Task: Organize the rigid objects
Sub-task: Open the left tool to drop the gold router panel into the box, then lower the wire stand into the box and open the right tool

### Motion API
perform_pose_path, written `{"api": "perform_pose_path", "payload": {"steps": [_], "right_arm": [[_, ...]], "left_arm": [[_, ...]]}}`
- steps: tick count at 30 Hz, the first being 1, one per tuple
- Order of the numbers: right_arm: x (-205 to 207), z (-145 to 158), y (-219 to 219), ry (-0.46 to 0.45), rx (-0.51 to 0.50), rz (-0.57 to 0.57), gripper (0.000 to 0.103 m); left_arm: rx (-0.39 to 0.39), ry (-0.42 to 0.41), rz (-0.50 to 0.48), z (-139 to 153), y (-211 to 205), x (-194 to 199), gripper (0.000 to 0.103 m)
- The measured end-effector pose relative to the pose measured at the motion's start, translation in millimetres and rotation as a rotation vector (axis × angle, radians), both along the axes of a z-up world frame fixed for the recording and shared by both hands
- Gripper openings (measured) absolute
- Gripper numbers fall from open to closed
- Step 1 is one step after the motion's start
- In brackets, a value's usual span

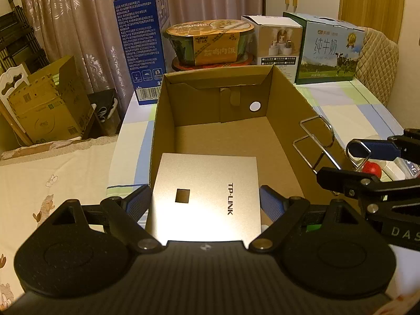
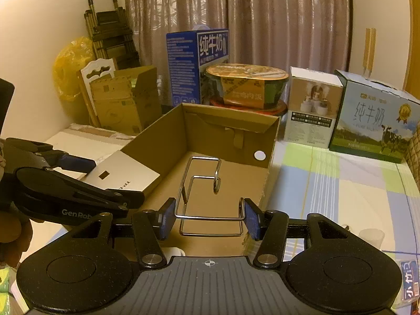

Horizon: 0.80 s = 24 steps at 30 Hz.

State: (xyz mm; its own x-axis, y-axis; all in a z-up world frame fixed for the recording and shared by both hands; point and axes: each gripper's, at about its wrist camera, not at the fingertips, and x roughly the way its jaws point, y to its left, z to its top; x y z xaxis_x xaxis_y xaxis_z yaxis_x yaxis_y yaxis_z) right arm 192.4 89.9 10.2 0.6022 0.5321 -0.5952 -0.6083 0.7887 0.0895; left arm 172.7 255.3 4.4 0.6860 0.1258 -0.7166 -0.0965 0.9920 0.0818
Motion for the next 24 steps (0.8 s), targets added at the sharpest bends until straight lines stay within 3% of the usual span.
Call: {"api": "perform_pose_path", "payload": {"steps": [16,19,24], "right_arm": [[2.7,-4.6,-2.8,0.023,0.011,-0.016,0.051],[2.3,-4.5,-4.3,0.024,0.013,-0.021,0.051],[2.0,-4.1,-6.2,0.028,0.018,-0.023,0.051]], "left_arm": [[0.013,0.006,-0.009,-5.4,0.9,3.6,0.086],[0.025,-0.010,0.001,-3.1,1.0,3.0,0.092],[0.023,-0.030,0.015,4.5,4.3,-1.7,0.092]]}}
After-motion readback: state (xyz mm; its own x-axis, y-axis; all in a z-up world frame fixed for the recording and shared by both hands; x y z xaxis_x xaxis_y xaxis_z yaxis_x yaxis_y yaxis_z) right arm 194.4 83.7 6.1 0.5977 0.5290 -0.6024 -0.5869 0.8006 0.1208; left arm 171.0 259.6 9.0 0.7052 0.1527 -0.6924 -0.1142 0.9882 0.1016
